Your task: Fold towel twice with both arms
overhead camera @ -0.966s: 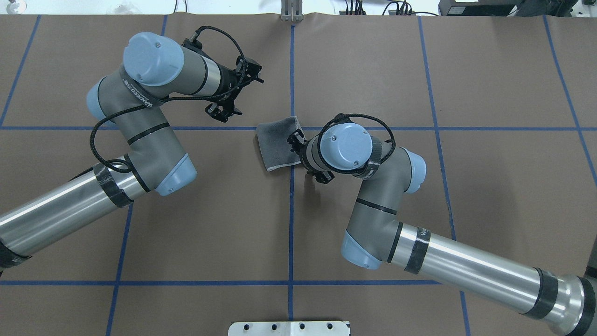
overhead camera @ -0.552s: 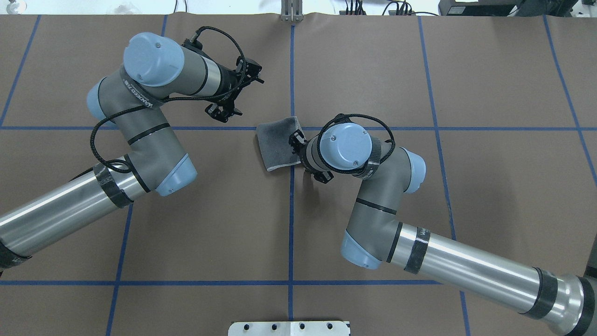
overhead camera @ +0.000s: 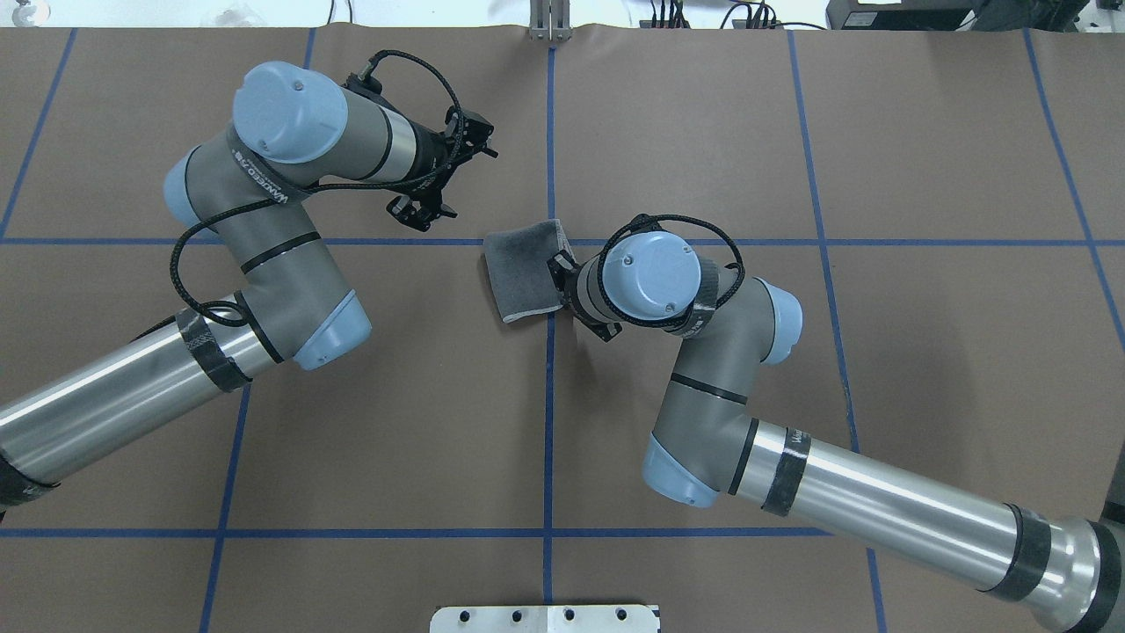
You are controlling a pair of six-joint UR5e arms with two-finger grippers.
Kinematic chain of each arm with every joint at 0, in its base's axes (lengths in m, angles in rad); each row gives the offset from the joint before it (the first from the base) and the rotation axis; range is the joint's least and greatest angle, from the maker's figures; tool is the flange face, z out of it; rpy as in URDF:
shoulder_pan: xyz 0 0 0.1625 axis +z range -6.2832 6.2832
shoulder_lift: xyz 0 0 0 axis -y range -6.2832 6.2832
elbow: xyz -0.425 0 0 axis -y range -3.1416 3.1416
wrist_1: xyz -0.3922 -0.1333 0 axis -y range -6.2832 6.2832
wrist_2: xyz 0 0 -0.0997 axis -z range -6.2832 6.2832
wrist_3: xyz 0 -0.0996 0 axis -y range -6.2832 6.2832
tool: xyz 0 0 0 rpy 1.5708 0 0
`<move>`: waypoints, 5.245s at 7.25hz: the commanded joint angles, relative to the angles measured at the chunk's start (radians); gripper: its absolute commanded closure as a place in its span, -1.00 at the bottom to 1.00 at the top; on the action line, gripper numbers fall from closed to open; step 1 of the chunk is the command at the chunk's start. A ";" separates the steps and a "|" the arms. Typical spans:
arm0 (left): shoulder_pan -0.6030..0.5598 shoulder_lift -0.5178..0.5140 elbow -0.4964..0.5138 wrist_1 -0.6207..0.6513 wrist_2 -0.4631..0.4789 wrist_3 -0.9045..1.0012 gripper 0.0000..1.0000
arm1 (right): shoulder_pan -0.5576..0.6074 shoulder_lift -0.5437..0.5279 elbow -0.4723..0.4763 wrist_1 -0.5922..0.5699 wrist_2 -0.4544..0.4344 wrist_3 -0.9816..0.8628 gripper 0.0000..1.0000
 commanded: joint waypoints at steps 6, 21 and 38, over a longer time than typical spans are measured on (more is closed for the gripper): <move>0.008 -0.001 0.005 0.000 0.004 0.000 -1.00 | 0.055 0.009 0.035 -0.041 0.005 -0.017 1.00; 0.021 -0.009 0.011 -0.072 0.070 -0.018 -1.00 | 0.087 0.042 -0.032 -0.036 -0.010 -0.074 -0.37; 0.176 -0.041 0.285 -0.508 0.405 -0.008 -1.00 | 0.253 -0.105 0.063 -0.040 0.201 -0.207 -1.00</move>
